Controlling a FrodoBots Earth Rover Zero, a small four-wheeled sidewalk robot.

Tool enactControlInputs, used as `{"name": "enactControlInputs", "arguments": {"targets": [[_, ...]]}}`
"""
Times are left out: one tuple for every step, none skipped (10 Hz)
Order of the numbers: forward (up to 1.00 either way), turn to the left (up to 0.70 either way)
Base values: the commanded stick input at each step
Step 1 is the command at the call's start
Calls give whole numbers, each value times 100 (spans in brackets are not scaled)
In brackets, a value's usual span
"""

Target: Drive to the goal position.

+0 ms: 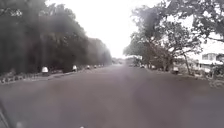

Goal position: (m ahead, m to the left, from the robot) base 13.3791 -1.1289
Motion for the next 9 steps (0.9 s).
{"name": "enactControlInputs", "arguments": {"targets": [[100,0],[100,0],[100,0],[100,0],[100,0],[100,0],[100,0],[100,0],[100,0]]}}
